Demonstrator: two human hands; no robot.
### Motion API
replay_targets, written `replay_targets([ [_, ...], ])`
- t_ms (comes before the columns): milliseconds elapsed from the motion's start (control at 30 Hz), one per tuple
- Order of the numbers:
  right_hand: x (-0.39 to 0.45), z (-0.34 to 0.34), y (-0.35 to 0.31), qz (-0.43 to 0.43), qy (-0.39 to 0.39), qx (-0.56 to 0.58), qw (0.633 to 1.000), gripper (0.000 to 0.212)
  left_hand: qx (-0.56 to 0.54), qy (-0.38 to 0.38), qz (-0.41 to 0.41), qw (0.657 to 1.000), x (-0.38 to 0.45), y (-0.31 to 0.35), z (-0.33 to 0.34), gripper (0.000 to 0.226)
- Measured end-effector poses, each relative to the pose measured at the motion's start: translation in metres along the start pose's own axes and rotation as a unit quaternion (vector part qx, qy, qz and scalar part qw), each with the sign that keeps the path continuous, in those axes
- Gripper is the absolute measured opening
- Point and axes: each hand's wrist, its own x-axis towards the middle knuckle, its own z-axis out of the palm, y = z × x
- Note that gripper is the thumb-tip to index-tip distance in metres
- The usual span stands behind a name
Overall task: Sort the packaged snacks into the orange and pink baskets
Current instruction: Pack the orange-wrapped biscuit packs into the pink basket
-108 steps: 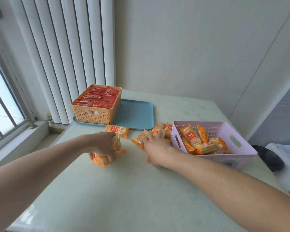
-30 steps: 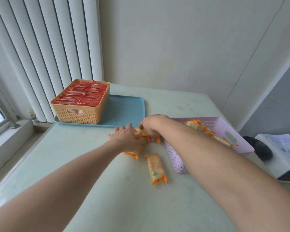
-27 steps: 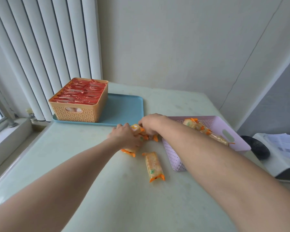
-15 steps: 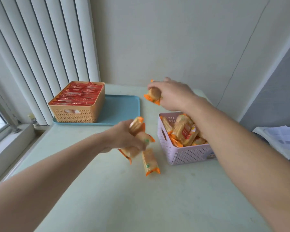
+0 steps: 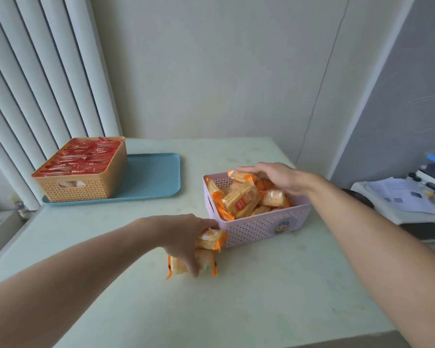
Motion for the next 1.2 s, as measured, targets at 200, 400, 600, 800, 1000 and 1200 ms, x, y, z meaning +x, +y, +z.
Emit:
replay_targets([
  [200,-0.014,-0.041,0.021,-0.059,0.207,-0.09,0.972,0.045,-0.03,0.073,-0.057,0.995,-0.027,-0.034,-0.012,0.088],
  [400,-0.032,-0.041,0.05,0.146,0.178,-0.215,0.949,0.076,-0.189,0.281,-0.003,0.941,-0.029,-0.014,-0.097,0.082],
  [600,-0.032,-0.024,0.082,0.086,0.253,-0.176,0.947,0.065,-0.188,0.294,0.056,0.935,0.067,0.031,-0.088,0.069],
  [800,-0.019,-0.037,0.078,0.0,0.177,-0.165,0.97,0.068,-0.155,0.236,0.043,0.958,0.064,0.037,-0.074,0.054],
  [1000,0.027,-0.01,0.02,-0.074,0.028,-0.189,0.979,0.047,-0.209,0.218,0.053,0.952,0.031,0.028,-0.056,0.051],
  [1200,0.04,0.012,-0.028,-0.133,0.042,-0.173,0.975,0.036,-0.283,0.237,0.023,0.929,0.029,-0.013,-0.034,0.088],
])
